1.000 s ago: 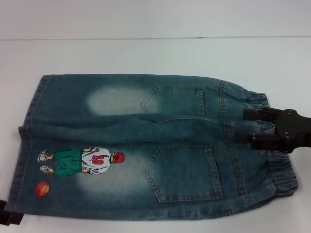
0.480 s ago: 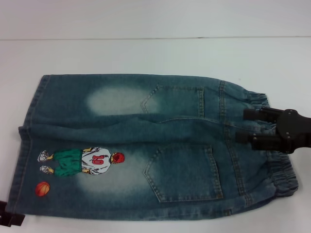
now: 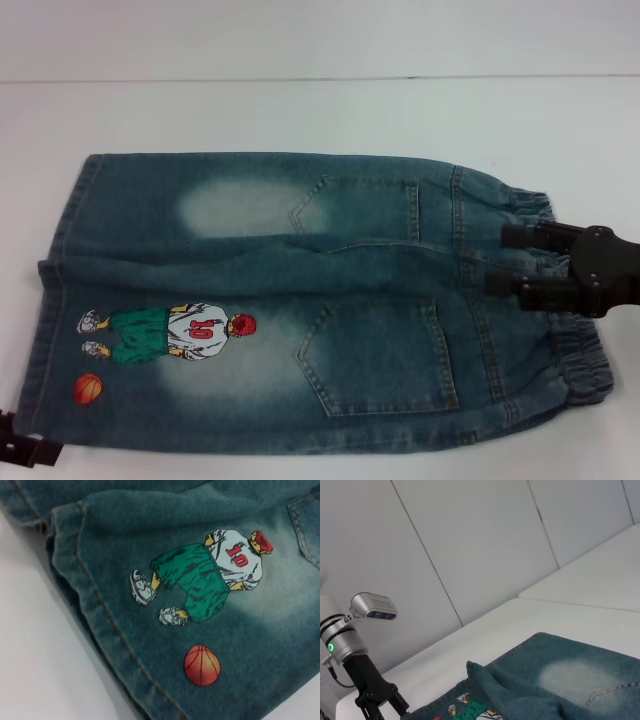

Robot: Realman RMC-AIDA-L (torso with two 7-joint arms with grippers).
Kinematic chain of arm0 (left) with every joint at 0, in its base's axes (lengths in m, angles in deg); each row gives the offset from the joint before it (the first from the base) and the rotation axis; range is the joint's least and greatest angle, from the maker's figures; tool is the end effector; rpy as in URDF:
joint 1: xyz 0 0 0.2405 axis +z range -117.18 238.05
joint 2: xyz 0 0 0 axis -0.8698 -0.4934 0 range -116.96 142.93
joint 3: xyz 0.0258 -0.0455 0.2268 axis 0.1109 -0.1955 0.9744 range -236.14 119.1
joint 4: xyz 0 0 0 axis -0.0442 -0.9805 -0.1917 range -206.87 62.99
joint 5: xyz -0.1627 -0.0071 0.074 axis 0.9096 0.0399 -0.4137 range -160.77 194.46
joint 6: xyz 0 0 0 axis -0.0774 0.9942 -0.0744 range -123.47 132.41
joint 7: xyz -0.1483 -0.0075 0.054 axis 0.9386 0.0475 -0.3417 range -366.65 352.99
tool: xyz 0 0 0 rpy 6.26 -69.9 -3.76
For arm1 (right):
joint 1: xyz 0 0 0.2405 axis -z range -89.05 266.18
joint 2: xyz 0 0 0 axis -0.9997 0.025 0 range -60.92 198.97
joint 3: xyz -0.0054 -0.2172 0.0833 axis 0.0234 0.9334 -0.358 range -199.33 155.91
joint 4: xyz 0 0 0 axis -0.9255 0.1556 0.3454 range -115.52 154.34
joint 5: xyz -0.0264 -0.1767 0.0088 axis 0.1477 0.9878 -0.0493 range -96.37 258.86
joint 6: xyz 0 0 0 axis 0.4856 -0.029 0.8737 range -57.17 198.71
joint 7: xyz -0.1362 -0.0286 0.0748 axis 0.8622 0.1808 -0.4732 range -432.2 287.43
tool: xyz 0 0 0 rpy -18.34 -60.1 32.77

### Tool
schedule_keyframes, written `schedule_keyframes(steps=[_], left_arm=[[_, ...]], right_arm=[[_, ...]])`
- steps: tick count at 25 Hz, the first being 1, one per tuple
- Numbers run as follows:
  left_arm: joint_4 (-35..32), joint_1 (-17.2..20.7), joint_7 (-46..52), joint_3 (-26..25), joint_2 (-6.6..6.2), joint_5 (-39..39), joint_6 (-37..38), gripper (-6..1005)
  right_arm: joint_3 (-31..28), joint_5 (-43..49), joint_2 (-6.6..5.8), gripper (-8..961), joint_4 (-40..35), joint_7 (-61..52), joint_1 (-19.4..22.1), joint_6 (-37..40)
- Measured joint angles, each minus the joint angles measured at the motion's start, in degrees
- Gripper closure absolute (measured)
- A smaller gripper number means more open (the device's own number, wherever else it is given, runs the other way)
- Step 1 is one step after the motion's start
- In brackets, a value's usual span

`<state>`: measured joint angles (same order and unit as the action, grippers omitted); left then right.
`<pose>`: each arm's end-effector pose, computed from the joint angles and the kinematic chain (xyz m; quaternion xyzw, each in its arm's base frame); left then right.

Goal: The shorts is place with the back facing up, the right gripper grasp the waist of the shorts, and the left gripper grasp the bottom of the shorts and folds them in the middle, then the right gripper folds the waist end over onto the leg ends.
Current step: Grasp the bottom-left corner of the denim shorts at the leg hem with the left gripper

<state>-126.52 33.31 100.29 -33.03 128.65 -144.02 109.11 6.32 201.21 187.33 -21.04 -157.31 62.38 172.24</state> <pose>-0.3213 0.2297 0.0584 -0.8645 -0.4930 0.0658 0.0727 0.2392 0.2689 0.0263 -0.9109 0.2833 0.2814 0.1044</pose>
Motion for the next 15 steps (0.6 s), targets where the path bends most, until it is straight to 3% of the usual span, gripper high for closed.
schedule_keyframes(steps=[15], left_arm=[[0.6, -2.6, -0.6, -0.2, 0.19, 0.9, -0.7, 175]], right_arm=[[0.0, -0.1, 0.25, 25, -0.5, -0.1, 0.0, 0.1]])
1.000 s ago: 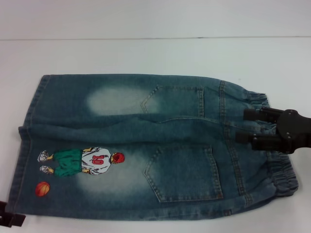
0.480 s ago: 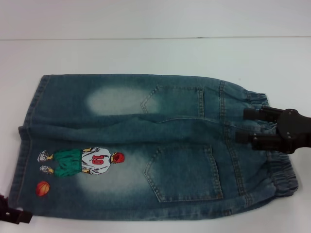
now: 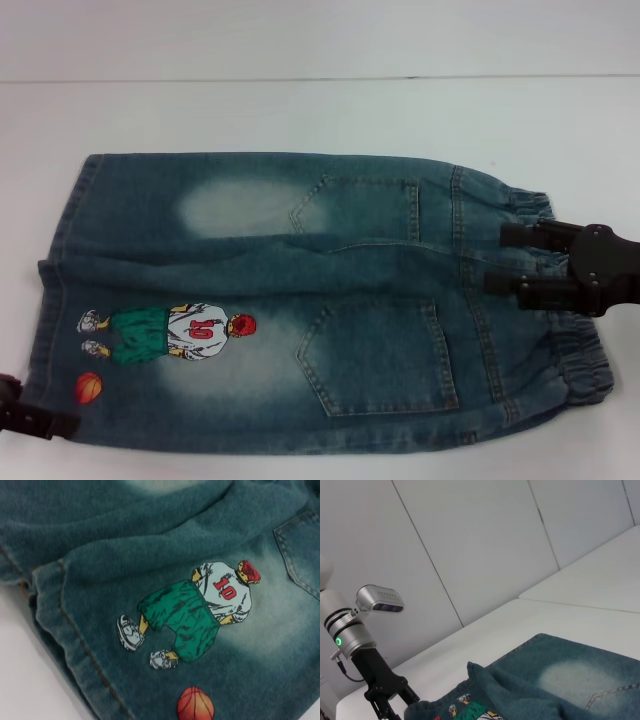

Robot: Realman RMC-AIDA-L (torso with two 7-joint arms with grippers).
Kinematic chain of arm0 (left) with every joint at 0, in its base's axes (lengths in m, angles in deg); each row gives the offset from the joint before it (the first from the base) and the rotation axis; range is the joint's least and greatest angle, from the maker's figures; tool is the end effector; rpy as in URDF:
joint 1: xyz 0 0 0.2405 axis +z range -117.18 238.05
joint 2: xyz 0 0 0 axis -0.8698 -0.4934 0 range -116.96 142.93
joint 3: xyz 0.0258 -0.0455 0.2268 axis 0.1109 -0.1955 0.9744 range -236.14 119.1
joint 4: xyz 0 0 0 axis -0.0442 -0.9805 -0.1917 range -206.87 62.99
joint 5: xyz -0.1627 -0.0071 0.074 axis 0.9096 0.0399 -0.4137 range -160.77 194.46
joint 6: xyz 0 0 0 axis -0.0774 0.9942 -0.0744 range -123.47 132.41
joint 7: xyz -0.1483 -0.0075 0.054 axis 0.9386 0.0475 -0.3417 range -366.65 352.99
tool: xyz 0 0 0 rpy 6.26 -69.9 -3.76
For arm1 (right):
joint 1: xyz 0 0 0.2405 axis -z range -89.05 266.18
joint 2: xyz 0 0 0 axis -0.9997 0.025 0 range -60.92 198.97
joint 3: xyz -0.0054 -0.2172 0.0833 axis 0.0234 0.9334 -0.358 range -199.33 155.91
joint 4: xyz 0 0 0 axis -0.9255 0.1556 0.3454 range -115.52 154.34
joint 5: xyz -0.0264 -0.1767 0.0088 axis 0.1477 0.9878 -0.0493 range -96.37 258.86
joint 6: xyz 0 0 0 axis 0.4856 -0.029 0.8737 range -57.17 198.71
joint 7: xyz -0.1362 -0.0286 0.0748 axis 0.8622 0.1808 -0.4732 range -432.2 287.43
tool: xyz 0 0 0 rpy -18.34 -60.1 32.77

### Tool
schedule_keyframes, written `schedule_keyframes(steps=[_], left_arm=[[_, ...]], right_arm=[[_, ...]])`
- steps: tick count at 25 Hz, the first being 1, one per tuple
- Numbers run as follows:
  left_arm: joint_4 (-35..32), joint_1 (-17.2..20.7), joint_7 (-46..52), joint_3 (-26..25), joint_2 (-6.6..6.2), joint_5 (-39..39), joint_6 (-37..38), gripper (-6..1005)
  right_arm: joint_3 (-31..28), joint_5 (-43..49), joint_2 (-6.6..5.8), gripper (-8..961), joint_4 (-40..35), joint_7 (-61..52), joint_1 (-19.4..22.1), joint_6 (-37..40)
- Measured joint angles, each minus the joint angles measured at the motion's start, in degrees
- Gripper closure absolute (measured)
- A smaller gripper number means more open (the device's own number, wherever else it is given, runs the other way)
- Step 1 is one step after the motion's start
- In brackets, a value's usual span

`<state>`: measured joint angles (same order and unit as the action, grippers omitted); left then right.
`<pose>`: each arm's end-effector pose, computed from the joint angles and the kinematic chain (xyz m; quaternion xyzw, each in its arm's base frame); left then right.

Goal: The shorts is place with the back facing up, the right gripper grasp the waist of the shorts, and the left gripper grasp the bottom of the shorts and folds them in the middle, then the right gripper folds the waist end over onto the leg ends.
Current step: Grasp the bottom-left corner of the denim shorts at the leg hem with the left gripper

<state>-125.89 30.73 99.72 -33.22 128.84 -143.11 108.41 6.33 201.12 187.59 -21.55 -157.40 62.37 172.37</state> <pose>-0.3095 0.2456 0.0555 -0.8782 -0.4692 0.0547 0.0757 0.2379 0.2691 0.0262 -0.9113 0.2811 0.2822 0.1047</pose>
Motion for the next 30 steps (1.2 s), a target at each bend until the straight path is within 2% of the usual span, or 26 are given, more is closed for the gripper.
schedule_keyframes(steps=[7, 12, 16, 26, 30], left_arm=[[0.0, -0.2, 0.4, -0.3, 0.10, 0.0, -0.9, 174], [0.0, -0.2, 1.0, -0.5, 0.18, 0.0, -3.0, 246], [0.7, -0.2, 1.6, -1.4, -0.59, -0.1, -3.1, 375], [0.8, -0.1, 1.9, -1.8, -0.70, -0.4, -2.4, 677], [0.8, -0.1, 1.7, -1.8, -0.72, -0.5, -2.4, 828]], right_arm=[[-0.1, 0.0, 0.00, 26, 0.0, 0.0, 0.0, 0.0], [-0.1, 0.0, 0.00, 25, 0.0, 0.0, 0.0, 0.0], [-0.1, 0.0, 0.08, 25, -0.5, -0.2, 0.0, 0.0], [-0.3, 0.0, 0.17, 26, -0.7, -0.1, 0.0, 0.2], [-0.5, 0.0, 0.18, 27, -0.8, -0.1, 0.1, 0.6]])
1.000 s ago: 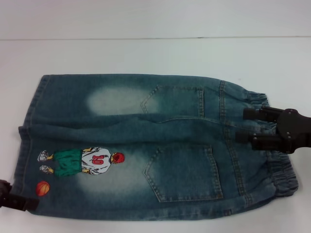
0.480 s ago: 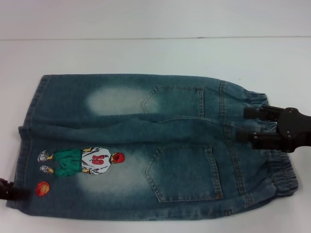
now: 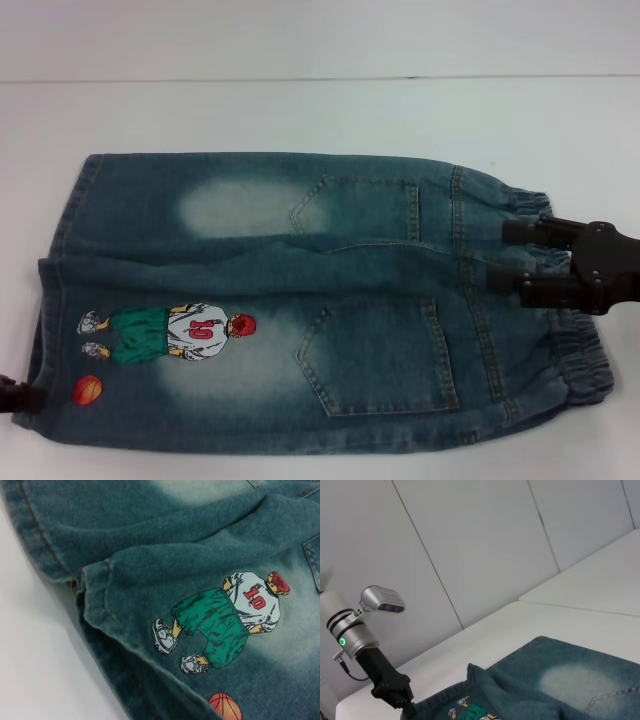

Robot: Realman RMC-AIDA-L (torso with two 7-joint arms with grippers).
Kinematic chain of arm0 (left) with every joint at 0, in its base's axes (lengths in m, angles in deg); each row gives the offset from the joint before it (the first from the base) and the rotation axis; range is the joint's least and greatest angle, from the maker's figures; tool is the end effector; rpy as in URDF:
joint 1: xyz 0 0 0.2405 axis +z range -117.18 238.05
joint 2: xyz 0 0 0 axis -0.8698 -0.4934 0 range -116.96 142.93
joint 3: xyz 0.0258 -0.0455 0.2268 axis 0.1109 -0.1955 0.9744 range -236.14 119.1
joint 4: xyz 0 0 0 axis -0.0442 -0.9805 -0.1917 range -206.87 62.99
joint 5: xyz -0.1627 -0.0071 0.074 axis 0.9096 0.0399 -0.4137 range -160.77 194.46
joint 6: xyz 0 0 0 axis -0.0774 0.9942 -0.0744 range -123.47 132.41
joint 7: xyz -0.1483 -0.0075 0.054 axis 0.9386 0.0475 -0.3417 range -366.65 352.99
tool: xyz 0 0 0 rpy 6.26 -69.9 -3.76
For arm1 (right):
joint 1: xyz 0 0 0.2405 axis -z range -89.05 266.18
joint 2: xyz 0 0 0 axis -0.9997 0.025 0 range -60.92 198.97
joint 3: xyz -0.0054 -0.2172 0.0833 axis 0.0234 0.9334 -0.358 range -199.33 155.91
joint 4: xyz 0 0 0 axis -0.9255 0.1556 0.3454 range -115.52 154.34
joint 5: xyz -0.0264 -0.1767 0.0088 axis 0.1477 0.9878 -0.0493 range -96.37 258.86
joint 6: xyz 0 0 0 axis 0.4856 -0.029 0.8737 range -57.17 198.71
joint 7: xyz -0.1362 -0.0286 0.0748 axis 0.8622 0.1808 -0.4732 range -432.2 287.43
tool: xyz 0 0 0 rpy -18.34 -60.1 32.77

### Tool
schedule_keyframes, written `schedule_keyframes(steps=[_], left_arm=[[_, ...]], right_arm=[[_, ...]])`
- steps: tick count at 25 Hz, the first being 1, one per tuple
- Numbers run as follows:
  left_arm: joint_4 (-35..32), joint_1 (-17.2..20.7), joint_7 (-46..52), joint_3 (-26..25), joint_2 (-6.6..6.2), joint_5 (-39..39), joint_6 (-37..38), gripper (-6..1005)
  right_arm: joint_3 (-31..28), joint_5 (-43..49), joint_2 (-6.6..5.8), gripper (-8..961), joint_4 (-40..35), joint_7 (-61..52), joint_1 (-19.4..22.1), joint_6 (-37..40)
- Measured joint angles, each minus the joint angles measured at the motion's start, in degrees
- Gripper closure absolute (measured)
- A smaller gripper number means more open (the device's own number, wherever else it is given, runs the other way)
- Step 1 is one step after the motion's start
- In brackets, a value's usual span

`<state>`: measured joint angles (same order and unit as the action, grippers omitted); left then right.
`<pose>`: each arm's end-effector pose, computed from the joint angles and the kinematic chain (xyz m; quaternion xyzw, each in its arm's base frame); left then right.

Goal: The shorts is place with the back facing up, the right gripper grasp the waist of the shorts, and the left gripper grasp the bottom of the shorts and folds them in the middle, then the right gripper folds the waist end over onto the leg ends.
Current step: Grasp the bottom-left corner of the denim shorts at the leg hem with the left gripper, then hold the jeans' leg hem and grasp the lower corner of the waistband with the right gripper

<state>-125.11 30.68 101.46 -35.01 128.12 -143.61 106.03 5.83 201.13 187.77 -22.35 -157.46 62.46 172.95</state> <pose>-0.3171 0.2500 0.0611 -0.8637 -0.4908 0.0514 0.1023 0.2371 0.2688 0.0282 -0.9113 0.2780 0.2843 0.1068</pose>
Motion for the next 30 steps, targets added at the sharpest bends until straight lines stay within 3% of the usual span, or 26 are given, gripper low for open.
schedule_keyframes(steps=[2, 7, 14, 21, 30], left_arm=[[0.0, 0.0, 0.0, 0.0, 0.00, 0.0, 0.1, 904], [0.0, -0.1, 0.0, 0.2, 0.00, 0.0, 0.7, 982], [0.0, -0.3, -0.1, 0.6, 0.24, 0.2, 1.0, 981], [0.0, -0.6, -0.1, 0.7, 0.50, 0.4, 1.4, 982], [0.0, -0.7, -0.1, 0.7, 0.84, 0.4, 1.1, 980]], right_arm=[[0.0, 0.0, 0.00, 28, 0.0, 0.1, 0.1, 0.0], [-0.1, 0.0, -0.01, 31, 0.0, 0.2, 0.4, 0.0], [-0.7, 0.3, -0.03, 43, 0.1, -0.4, 2.2, -2.4], [-1.9, 0.4, -0.25, 56, 0.3, -5.4, 7.5, -7.9], [-3.6, 0.9, -0.12, 72, 0.2, -9.5, 12.7, -9.0]])
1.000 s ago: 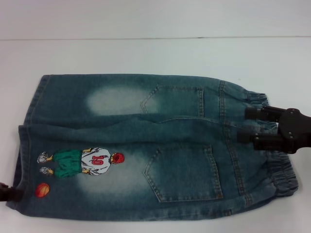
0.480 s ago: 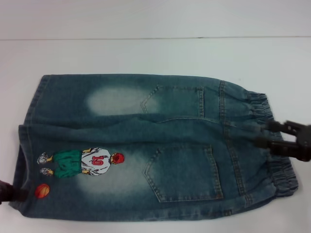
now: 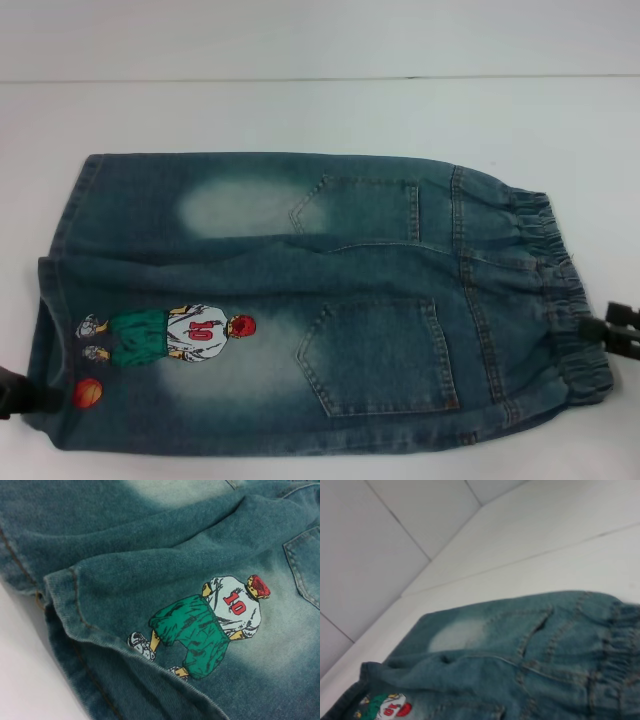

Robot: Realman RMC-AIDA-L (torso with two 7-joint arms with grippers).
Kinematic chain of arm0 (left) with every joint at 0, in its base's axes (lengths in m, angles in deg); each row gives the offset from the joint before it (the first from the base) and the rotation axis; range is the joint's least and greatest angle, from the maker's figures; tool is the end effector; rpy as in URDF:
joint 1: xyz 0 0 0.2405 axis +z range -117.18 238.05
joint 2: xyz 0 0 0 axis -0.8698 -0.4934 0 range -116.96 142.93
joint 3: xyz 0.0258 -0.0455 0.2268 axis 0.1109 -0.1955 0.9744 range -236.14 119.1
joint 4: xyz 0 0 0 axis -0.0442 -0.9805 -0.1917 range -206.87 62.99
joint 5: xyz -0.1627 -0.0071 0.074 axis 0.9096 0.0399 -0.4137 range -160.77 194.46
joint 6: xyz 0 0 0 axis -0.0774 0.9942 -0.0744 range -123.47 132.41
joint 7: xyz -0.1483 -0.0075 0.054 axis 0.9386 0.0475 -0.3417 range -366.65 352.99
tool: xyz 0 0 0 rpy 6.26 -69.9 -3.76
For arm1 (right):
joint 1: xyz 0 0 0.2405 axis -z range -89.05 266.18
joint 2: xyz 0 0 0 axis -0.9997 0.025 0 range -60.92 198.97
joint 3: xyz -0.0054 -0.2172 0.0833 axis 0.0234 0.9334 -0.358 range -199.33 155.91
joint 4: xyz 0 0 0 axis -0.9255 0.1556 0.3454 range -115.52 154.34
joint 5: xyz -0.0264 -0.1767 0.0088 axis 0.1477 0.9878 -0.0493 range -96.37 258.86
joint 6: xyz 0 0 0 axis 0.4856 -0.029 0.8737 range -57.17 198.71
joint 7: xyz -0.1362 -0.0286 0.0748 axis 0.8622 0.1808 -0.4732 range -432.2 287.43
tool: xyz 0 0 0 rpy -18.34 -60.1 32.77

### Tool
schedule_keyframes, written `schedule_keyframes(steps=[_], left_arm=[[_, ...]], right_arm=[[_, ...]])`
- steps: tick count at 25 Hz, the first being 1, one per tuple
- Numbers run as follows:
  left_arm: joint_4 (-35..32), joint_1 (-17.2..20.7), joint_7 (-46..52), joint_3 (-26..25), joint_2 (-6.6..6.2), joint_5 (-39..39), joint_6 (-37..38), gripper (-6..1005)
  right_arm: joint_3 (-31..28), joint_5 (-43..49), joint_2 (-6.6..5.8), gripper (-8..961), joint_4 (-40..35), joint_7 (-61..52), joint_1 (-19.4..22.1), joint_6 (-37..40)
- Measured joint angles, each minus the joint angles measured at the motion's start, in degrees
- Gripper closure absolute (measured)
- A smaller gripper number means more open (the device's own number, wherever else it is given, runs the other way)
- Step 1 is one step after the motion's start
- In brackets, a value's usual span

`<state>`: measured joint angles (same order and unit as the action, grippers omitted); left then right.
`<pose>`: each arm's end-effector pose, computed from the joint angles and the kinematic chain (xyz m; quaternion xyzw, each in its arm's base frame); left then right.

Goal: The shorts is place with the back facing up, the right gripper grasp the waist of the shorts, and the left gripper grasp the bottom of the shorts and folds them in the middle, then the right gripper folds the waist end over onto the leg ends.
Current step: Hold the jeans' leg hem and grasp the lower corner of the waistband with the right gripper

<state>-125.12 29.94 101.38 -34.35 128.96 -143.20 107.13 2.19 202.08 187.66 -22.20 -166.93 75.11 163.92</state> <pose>-0.3085 0.2510 0.0540 -0.8707 -0.4821 0.0462 0.0851 0.3161 0.2249 0.0363 -0.8152 0.4772 0.2586 0.2025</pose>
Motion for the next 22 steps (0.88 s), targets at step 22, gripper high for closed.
schedule_keyframes(steps=[22], left_arm=[[0.9, -0.3, 0.3, 0.0, 0.46, 0.0, -0.2, 979]], right_arm=[[0.7, 3.5, 0.71, 110, 3.0, 0.9, 1.4, -1.3]])
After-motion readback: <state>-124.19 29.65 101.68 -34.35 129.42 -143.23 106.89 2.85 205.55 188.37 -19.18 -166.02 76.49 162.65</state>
